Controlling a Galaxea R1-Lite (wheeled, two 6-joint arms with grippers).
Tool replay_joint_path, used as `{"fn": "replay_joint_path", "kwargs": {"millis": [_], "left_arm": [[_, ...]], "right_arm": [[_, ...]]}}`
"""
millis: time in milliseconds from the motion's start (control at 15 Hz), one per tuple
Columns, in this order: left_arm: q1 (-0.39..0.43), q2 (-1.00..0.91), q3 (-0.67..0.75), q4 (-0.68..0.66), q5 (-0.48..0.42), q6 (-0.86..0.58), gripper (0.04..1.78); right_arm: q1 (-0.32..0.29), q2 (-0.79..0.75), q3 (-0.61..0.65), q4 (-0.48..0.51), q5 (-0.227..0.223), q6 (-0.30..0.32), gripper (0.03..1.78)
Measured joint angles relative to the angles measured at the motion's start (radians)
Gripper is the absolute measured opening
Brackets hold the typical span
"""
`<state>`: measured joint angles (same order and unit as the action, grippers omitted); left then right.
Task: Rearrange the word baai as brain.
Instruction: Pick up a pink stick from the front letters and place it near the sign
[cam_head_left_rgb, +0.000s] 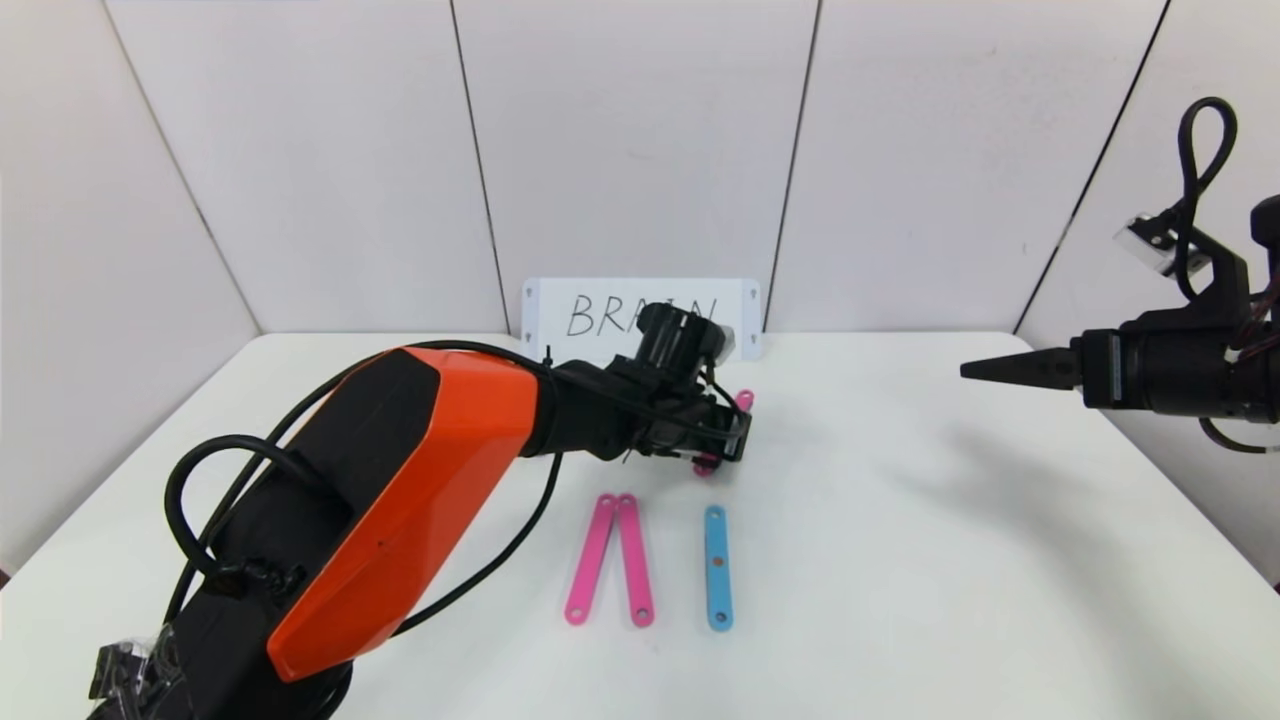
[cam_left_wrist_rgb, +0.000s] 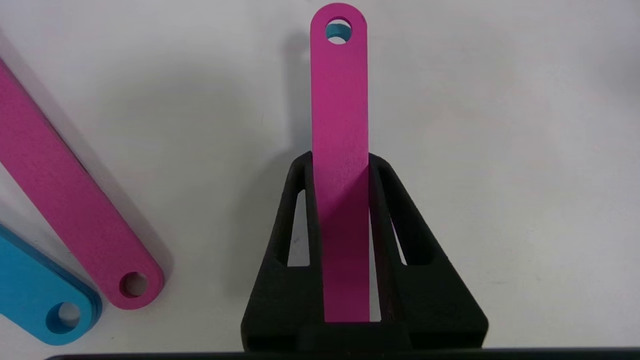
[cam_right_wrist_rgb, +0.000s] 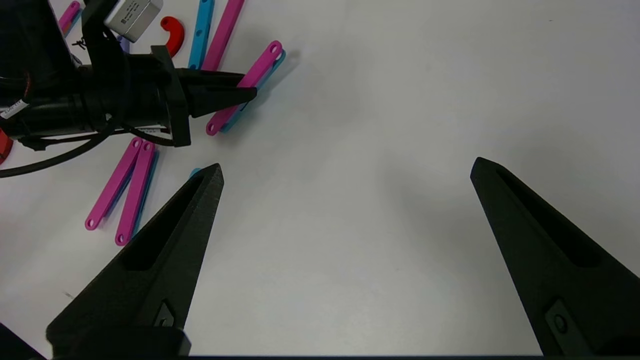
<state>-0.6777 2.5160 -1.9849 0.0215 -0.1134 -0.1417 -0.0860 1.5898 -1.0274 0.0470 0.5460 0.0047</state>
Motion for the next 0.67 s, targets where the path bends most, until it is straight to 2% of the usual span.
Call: {"fn": "replay_joint_path", "kwargs": {"millis": [200, 467, 667], "left_arm": [[0.000, 0.001, 0.000, -0.011, 0.000, -0.001, 0.57], [0.000, 0.001, 0.000, -0.014, 0.000, -0.002, 1.24], [0.002, -0.004, 0.000, -0.019, 0.000, -0.001, 1.60]], "right_arm": [[0.000, 0.001, 0.000, 0.000, 0.000, 0.000, 1.73], [0.000, 0.001, 0.000, 0.000, 0.000, 0.000, 1.73], [0.000, 0.001, -0.001, 0.000, 0.000, 0.000, 1.73]]}}
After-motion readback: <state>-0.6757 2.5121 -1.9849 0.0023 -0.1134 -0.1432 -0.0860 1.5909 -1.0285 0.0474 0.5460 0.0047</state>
